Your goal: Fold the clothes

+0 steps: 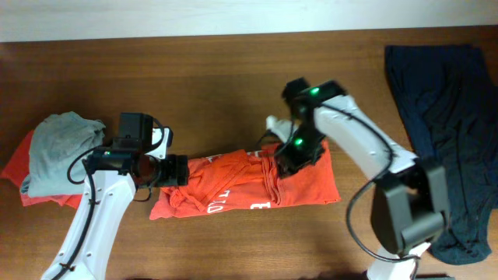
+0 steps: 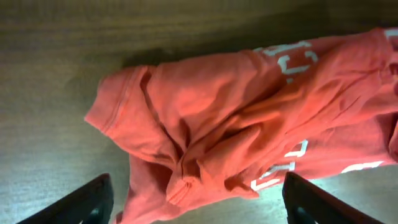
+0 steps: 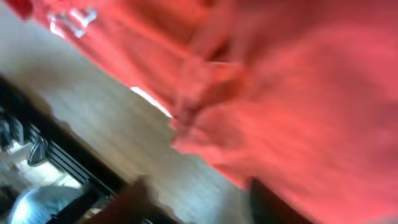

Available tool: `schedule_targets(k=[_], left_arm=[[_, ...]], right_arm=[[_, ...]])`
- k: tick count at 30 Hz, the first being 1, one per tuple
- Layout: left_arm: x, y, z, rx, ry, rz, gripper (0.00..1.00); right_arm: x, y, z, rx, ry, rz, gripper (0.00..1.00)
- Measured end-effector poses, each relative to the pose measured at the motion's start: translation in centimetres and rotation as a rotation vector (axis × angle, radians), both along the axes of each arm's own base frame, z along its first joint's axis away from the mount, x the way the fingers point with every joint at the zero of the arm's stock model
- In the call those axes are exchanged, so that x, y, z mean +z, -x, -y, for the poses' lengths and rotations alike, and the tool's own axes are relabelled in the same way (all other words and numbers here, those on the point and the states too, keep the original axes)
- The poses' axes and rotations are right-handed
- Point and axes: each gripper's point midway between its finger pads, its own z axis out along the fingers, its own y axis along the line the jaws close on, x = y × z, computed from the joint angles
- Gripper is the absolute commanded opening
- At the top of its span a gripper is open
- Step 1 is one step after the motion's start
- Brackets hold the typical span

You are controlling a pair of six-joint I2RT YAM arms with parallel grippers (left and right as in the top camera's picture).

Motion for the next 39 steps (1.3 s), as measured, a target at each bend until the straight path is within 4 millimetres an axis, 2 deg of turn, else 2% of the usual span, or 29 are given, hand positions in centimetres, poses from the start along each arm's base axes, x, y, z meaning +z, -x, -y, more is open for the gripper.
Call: schedule_targets(k=[4,6,9,12,14,17,24,26,28,32,34,36,39], left_arm=[[-0.3,-0.2,0.0,0.0,0.0,-0.004,0.93],[-1.2,-0.2,-0.5,0.017,-0.002,-0.04,0.93],[-2.7,-0.1,-2.2,0.076,0.0,-0.1,0.93],[-4.0,0.0,-4.4,0.14,0.002,-0.146,0.93],[-4.6,0.2,-5.3,0.157,0.008,-0.167,0.93],[-5.8,0.3,-5.0,0.121,0.053,-0.202,0.93],[-9.2,0.6,-1.9,-0.017,0.239,-0.292,0.93],[-9.1,0.5,-1.2,-0.037,0.289,-0.291,0.84],[-9.1,0.4,-0.3,-0.055,0.351,-0.299,0.52],[-10.0,0.8,0.3,-0.068,0.395,-0.332,0.19],[-10.3,1.1,0.4,-0.07,0.401,-0.347,0.09],[-10.2,1.3,0.5,-0.07,0.407,-0.356,0.06],[-10.1,2.0,0.2,-0.059,0.39,-0.394,0.06]], right_arm=[[0.2,-0.8,2.7,-0.109,0.015,-0.027,0.99],[0.3,-1.1,4.8,-0.184,0.028,-0.055,0.99],[0.4,-1.8,7.7,-0.285,0.038,-0.074,0.99],[0.4,-2.8,11.7,-0.437,0.037,-0.082,0.99],[0.4,-3.1,13.6,-0.507,0.029,-0.086,0.99],[0.5,-3.3,14.7,-0.553,0.011,-0.087,0.99],[0.5,-3.5,13.6,-0.534,-0.002,-0.08,0.99],[0.5,-3.5,13.4,-0.527,-0.002,-0.08,0.99],[0.5,-3.5,13.3,-0.526,-0.001,-0.079,0.99],[0.5,-3.5,13.3,-0.525,-0.001,-0.08,0.99],[0.5,-3.5,13.3,-0.525,-0.001,-0.08,0.99],[0.5,-3.5,13.3,-0.525,-0.001,-0.081,0.99],[0.5,-3.5,13.3,-0.526,-0.001,-0.082,0.99]])
